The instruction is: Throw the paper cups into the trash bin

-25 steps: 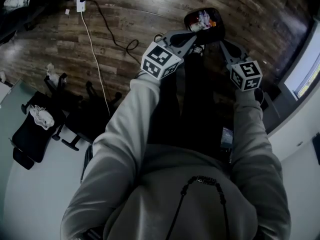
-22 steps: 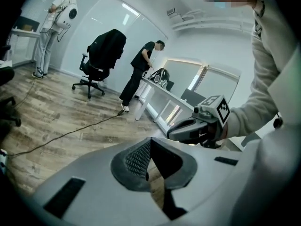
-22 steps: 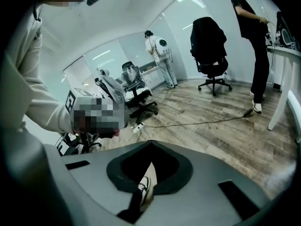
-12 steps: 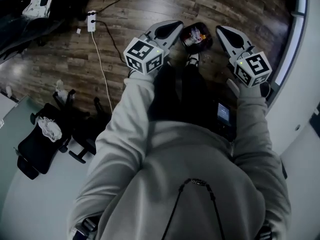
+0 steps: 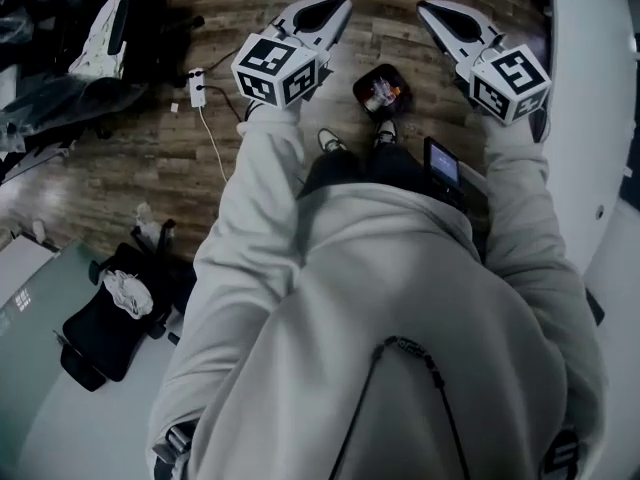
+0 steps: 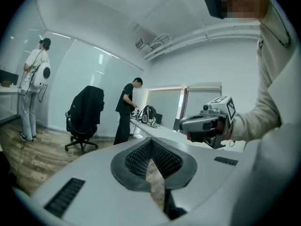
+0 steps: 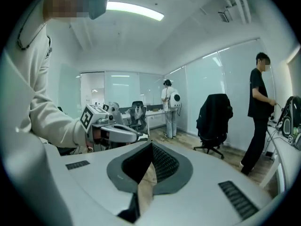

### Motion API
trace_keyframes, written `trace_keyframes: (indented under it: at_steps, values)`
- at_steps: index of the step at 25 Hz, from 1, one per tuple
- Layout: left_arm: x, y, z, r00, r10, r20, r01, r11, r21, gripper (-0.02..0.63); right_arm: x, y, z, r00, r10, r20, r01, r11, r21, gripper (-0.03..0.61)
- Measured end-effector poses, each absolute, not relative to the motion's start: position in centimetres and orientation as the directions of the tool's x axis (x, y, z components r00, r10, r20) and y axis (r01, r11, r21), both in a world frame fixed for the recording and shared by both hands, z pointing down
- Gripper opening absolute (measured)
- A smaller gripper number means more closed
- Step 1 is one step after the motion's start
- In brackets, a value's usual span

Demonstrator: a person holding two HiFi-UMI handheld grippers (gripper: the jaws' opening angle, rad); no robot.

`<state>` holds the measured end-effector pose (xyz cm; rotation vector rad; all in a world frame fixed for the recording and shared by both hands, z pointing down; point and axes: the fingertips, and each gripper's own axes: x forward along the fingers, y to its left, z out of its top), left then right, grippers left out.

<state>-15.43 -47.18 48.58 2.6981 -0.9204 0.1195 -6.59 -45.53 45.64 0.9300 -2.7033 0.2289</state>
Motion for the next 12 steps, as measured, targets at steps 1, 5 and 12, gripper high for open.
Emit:
trace_keyframes:
  at_steps: [1, 5, 12]
  values:
    - [-15.4, -47.4, 47.1, 0.797, -0.581, 0.164, -0.603, -0.766, 0.223, -0.003, -6.8, -45.8, 43.5, -0.758, -0.589, 0.281, -0.623, 0.781, -0.043, 0.017]
    - [-15.5, -48.1, 42.5, 0.806, -0.577, 0.132, -0.592, -0.785, 0.181, -0.003, -7.9, -46.4, 37.2, -0.767, -0.607, 0.206, -0.617, 0.787, 0.019, 0.017]
    - [-15.1, -49.2, 34.8, 0.834, -0.547, 0.076, -0.552, -0.829, 0.091, -0.003, -10.1, -46.2, 30.4, -0.798, -0.594, 0.106, -0.588, 0.805, 0.078, 0.017]
